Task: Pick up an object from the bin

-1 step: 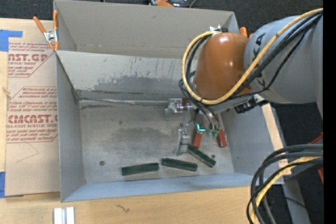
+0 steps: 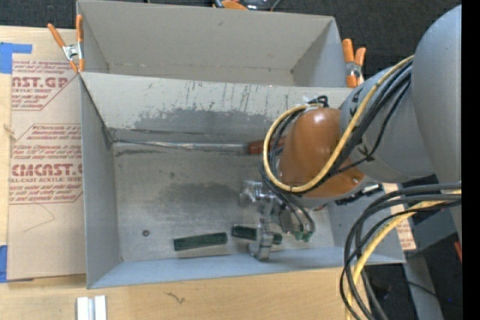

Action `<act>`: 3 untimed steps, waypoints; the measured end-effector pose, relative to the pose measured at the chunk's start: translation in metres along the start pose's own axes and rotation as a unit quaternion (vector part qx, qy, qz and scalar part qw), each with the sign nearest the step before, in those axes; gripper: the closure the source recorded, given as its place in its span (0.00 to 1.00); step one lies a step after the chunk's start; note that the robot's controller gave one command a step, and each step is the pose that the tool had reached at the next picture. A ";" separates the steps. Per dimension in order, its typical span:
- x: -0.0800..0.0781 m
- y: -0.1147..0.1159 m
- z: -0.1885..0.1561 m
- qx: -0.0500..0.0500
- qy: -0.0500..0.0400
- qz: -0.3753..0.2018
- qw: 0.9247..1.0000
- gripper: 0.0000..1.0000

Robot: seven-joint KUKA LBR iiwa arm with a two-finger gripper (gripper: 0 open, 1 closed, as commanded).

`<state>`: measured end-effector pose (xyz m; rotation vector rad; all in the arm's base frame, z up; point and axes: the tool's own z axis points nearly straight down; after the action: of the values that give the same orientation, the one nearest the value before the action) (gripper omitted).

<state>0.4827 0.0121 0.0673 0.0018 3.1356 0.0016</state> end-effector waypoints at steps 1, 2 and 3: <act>0.001 0.029 -0.034 -0.001 0.002 0.011 1.000 0.00; 0.001 0.007 -0.037 0.000 0.003 0.069 0.998 0.00; 0.002 0.005 -0.002 0.000 0.001 0.138 0.990 0.00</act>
Offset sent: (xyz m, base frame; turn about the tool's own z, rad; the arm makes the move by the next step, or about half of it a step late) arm -0.0011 0.0260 0.0327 0.0246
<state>0.4805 0.0176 0.0696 0.4350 3.1085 0.0027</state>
